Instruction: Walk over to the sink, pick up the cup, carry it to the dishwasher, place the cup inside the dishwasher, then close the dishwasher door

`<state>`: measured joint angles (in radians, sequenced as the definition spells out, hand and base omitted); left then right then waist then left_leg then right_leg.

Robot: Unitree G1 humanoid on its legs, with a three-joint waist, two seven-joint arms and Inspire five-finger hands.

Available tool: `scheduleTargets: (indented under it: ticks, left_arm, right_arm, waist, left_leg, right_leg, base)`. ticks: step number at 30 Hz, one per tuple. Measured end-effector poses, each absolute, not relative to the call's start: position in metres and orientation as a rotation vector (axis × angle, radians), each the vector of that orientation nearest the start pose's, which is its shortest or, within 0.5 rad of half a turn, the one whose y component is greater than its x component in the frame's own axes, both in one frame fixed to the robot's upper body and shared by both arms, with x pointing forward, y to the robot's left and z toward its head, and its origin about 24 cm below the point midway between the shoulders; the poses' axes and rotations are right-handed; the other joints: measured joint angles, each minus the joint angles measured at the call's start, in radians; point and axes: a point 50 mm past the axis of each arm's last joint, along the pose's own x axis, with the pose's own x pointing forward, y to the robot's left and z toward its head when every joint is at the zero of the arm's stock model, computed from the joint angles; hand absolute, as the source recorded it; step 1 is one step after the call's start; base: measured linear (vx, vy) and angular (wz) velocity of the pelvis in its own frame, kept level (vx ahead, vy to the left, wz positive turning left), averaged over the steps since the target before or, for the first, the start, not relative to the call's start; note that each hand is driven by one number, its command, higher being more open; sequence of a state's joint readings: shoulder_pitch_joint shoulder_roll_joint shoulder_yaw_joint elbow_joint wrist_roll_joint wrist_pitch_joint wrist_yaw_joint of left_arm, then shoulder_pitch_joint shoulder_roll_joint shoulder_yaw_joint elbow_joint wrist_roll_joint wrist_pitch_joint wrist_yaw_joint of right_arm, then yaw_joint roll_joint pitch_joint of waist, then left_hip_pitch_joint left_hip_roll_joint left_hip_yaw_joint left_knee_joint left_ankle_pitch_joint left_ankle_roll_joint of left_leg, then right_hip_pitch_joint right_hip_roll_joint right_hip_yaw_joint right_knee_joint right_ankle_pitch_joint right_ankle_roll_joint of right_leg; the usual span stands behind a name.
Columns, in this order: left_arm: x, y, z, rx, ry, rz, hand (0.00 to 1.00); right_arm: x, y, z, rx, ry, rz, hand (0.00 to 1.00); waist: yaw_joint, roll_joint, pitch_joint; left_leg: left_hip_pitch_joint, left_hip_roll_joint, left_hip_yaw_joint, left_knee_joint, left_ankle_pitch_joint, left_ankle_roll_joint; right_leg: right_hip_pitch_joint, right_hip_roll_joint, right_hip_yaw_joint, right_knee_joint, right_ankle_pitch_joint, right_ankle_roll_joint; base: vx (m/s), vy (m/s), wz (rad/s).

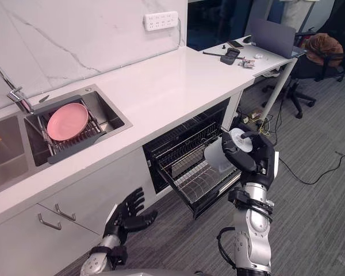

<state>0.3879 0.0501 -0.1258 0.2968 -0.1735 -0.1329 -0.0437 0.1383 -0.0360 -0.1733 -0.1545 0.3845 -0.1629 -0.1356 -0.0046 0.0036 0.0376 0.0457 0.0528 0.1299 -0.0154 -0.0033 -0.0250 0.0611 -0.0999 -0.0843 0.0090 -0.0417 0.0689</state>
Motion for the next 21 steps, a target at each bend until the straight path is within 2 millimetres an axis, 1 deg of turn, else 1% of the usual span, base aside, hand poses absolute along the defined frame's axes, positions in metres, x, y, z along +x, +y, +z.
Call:
scheduleTargets:
  ticks: [2, 6, 7, 8, 10, 12, 14, 16, 19, 20, 21]
  left_arm:
    - [0.121, 0.157, -0.096, -0.117, 0.608, 0.024, 0.90]
    - [0.108, 0.169, -0.112, -0.092, 0.704, 0.082, 0.90]
    - [0.106, 0.171, -0.114, -0.092, 0.716, 0.093, 0.90]
    - [0.105, 0.176, -0.117, -0.087, 0.734, 0.128, 0.90]
    - [0.101, 0.181, -0.120, -0.083, 0.752, 0.161, 0.90]
    - [0.100, 0.187, -0.121, -0.076, 0.759, 0.200, 0.90]
    - [0.104, 0.190, -0.120, -0.072, 0.747, 0.220, 0.90]
    - [0.113, 0.190, -0.117, -0.071, 0.723, 0.222, 0.90]
    - [0.132, 0.189, -0.110, -0.076, 0.662, 0.212, 0.90]
    - [0.139, 0.189, -0.105, -0.082, 0.631, 0.217, 0.90]
    - [0.142, 0.189, -0.102, -0.082, 0.612, 0.217, 0.90]
  right_arm:
    - [0.217, -0.220, 0.051, 0.280, -0.157, -0.385, 0.30]
    - [0.218, -0.222, 0.034, 0.213, -0.076, -0.420, 0.30]
    - [0.218, -0.222, 0.031, 0.205, -0.064, -0.424, 0.30]
    - [0.218, -0.223, 0.027, 0.176, -0.039, -0.433, 0.30]
    - [0.219, -0.222, 0.021, 0.159, -0.012, -0.437, 0.30]
    - [0.226, -0.220, 0.018, 0.133, 0.012, -0.440, 0.30]
    - [0.230, -0.220, 0.019, 0.114, 0.011, -0.447, 0.30]
    - [0.237, -0.219, 0.027, 0.102, -0.019, -0.448, 0.30]
    - [0.254, -0.217, 0.047, 0.082, -0.097, -0.439, 0.30]
    - [0.261, -0.214, 0.056, 0.078, -0.132, -0.430, 0.30]
    - [0.264, -0.212, 0.061, 0.076, -0.151, -0.426, 0.30]
  waist:
    - [0.014, -0.002, 0.001]
    - [0.017, -0.001, 0.007]
    - [0.017, -0.001, 0.011]
    - [0.018, -0.003, 0.029]
    - [0.019, -0.002, 0.037]
    - [0.020, -0.002, 0.068]
    - [0.028, -0.003, 0.096]
    - [0.037, -0.002, 0.123]
    - [0.046, 0.000, 0.190]
    - [0.048, 0.000, 0.216]
    - [0.050, 0.001, 0.232]
  left_leg:
    - [-0.003, 0.000, -0.003, 0.000, 0.001, 0.000]
    - [-0.010, -0.003, -0.022, -0.013, 0.012, 0.000]
    - [-0.010, -0.004, -0.027, -0.018, 0.016, -0.001]
    - [-0.015, -0.004, -0.035, -0.020, 0.020, -0.001]
    - [-0.025, -0.004, -0.041, -0.020, 0.024, -0.003]
    - [-0.032, -0.005, -0.048, -0.019, 0.027, -0.002]
    - [-0.046, -0.005, -0.056, -0.008, 0.028, -0.002]
    - [-0.081, -0.004, -0.060, 0.015, 0.027, -0.002]
    - [-0.154, 0.004, -0.066, 0.080, 0.018, -0.004]
    - [-0.194, 0.007, -0.070, 0.121, 0.007, -0.005]
    - [-0.215, 0.008, -0.073, 0.145, 0.001, -0.007]
  right_leg:
    - [0.000, 0.000, -0.003, -0.002, 0.000, 0.000]
    - [-0.002, -0.001, -0.024, -0.008, -0.001, 0.000]
    - [-0.002, -0.001, -0.029, -0.009, -0.001, 0.000]
    - [-0.002, -0.001, -0.037, -0.009, -0.001, 0.000]
    - [-0.008, -0.001, -0.043, -0.009, 0.000, 0.000]
    - [-0.012, -0.002, -0.051, -0.006, 0.000, 0.000]
    - [-0.019, -0.003, -0.057, -0.001, 0.000, 0.000]
    - [-0.048, -0.005, -0.060, 0.015, 0.000, 0.000]
    - [-0.111, -0.009, -0.068, 0.071, -0.009, -0.008]
    - [-0.152, -0.015, -0.073, 0.118, -0.025, -0.011]
    - [-0.173, -0.017, -0.074, 0.147, -0.037, -0.012]
  base:
    - [-0.01, -0.001, 0.05]
    - [-0.01, -0.009, 0.13]
    - [-0.01, -0.017, 0.23]
    - [-0.02, -0.017, 0.18]
    - [-0.03, -0.015, 0.13]
    - [-0.03, -0.010, 0.11]
    - [-0.05, -0.006, 0.11]
    - [-0.06, -0.003, 0.09]
    - [-0.10, -0.008, 0.10]
    - [-0.13, -0.008, 0.10]
    - [-0.14, -0.011, 0.16]
